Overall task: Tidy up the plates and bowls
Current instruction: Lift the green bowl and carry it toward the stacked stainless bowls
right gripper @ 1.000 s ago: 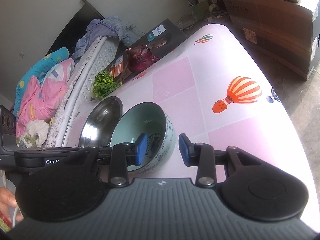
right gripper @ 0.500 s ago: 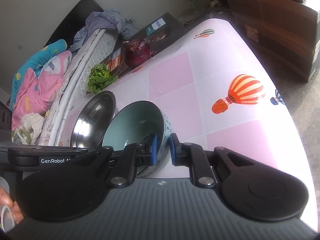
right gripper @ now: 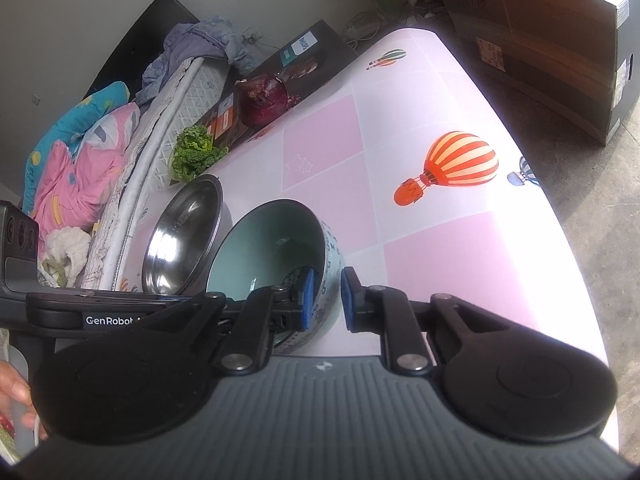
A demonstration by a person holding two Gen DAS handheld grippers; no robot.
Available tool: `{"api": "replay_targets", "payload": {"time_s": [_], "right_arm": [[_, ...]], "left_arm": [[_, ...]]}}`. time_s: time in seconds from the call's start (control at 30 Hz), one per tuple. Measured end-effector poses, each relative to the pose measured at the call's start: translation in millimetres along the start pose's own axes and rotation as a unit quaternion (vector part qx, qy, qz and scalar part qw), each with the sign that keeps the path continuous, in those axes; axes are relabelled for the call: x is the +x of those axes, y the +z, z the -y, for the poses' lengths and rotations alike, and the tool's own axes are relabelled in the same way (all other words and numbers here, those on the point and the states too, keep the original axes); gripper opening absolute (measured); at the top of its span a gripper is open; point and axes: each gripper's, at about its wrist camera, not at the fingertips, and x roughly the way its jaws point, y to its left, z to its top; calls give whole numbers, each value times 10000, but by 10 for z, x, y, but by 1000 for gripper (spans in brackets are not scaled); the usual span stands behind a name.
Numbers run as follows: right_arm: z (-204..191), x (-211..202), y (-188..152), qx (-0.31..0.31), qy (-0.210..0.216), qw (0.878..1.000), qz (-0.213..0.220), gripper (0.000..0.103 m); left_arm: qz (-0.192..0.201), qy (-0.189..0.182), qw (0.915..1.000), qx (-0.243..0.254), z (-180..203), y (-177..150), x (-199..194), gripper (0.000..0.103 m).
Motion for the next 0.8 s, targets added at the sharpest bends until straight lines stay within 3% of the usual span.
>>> {"api": "replay_targets", "payload": {"time_s": [0.8], "right_arm": [[70, 334, 46, 302, 11, 9991, -284, 22]], "left_arm": [[-221, 91, 9995, 219, 26, 74, 202, 18]]}}
